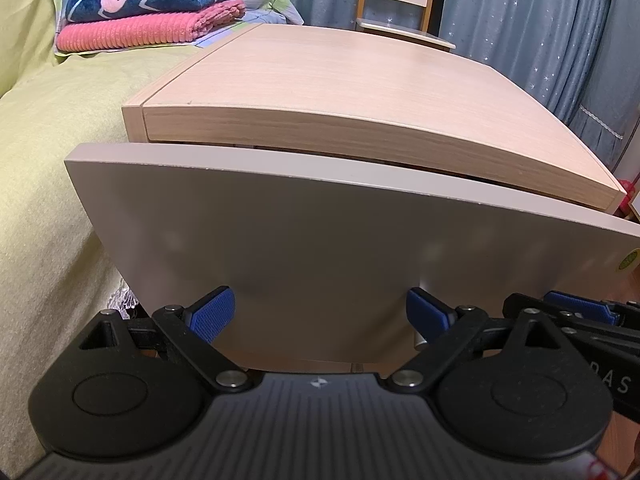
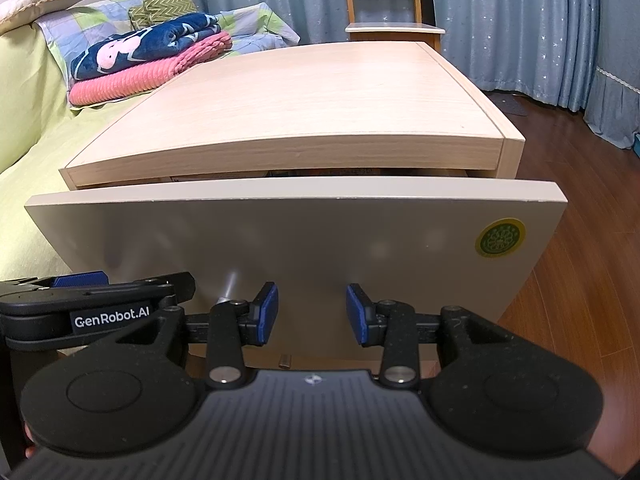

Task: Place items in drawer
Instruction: 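Keep pushing the drawer front with both tools until it shuts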

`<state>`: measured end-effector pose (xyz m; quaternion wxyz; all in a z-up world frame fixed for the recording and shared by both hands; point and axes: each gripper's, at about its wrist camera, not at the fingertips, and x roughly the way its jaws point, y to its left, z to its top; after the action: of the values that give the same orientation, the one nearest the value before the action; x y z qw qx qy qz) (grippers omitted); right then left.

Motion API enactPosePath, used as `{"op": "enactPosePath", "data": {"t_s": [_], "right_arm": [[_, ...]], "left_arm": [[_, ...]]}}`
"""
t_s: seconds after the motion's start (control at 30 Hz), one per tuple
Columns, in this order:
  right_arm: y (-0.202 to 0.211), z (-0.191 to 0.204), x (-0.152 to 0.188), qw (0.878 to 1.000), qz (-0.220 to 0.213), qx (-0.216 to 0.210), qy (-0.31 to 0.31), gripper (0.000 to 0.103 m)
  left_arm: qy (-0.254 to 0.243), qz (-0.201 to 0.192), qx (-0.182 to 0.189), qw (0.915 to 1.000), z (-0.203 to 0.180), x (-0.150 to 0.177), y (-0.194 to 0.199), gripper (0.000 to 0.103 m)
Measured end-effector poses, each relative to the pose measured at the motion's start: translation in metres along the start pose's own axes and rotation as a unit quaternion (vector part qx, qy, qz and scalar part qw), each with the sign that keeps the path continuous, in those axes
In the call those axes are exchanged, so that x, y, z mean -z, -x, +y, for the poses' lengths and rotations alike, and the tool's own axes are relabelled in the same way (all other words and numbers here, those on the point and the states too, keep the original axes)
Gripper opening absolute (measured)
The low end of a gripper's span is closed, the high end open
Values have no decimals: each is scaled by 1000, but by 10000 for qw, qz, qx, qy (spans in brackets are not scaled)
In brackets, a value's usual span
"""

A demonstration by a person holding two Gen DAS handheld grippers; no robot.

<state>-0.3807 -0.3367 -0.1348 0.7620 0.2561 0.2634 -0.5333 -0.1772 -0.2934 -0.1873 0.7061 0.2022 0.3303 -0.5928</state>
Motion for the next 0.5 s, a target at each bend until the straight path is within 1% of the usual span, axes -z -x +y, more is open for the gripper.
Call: {"op": "enactPosePath", "data": {"t_s": [0.5], "right_arm": [[-8, 1, -4, 10000, -21, 23, -30, 34]], "left_arm": [[39, 1, 22, 10000, 0, -4, -6, 94]]}}
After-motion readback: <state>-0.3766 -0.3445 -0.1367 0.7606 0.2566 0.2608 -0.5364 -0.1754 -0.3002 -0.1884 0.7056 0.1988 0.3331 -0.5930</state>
